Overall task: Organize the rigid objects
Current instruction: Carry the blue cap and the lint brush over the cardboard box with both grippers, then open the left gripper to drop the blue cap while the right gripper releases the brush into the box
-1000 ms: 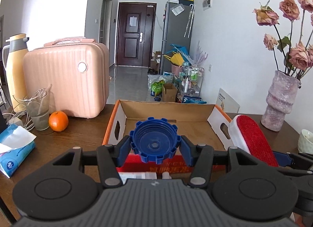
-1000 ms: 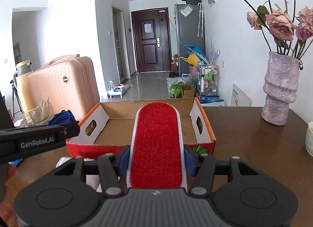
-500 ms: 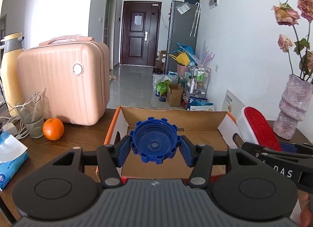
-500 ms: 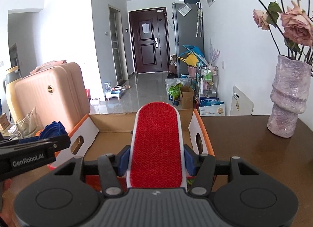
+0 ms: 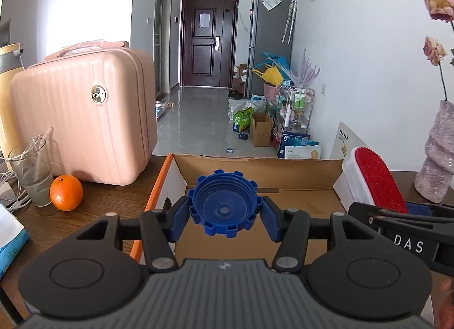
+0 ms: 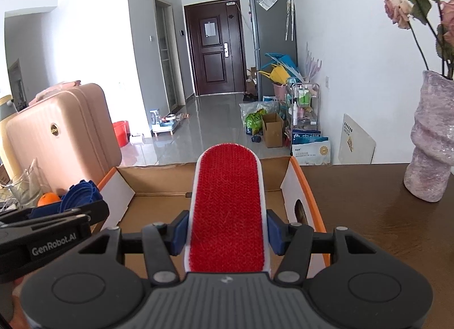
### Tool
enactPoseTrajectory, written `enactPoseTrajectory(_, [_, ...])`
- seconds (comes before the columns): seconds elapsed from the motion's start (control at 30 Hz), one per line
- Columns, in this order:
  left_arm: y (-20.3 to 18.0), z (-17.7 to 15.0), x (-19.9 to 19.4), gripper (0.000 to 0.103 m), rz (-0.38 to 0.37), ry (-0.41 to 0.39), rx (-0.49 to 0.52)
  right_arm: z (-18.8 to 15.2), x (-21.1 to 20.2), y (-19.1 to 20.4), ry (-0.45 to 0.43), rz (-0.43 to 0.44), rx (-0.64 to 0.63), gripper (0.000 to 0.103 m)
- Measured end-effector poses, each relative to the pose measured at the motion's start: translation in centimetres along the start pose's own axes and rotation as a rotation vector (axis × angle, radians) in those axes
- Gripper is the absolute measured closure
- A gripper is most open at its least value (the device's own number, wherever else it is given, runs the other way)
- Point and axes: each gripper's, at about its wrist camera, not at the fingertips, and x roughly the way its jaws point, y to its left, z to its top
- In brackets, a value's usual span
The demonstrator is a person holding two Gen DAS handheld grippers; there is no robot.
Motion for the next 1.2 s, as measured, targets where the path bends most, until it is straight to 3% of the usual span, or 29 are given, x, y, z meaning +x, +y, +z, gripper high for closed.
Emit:
enactPoseTrajectory(0.67, [0.8, 0.4, 5.3, 0.047, 0.072, 0.085, 0.011, 0.7, 5.2, 0.5, 0.071, -0.025, -0.006, 0.048])
enactPoseTrajectory(0.73, [0.8, 0.4, 5.3, 0.038, 0.078, 0.092, 0.013, 0.9, 5.1, 0.4, 0.071, -0.020, -0.002, 0.047])
enactPoseTrajectory(0.8, [1.0, 0.4, 5.2, 0.024, 0.079, 0.093, 0.011, 1.1, 4.4, 0.2, 0.050, -0.023, 0.005, 0.036])
enactPoseTrajectory(0.87, [1.4, 0.5, 4.9, 0.014, 0.089, 0.082, 0.001, 1.3, 3.3, -0.2, 0.008, -0.028, 0.019, 0.011])
enactPoseTrajectory(0.97, [1.9, 0.7, 4.1, 0.001, 0.094, 0.058, -0.014, 1.7, 1.7, -0.4, -0.041, -0.024, 0.033, 0.010])
enactPoseTrajectory(1.2, [2.2, 0.9, 3.4, 0.000, 0.097, 0.046, -0.012, 1.8, 0.2, -0.5, -0.062, -0.008, 0.026, 0.007])
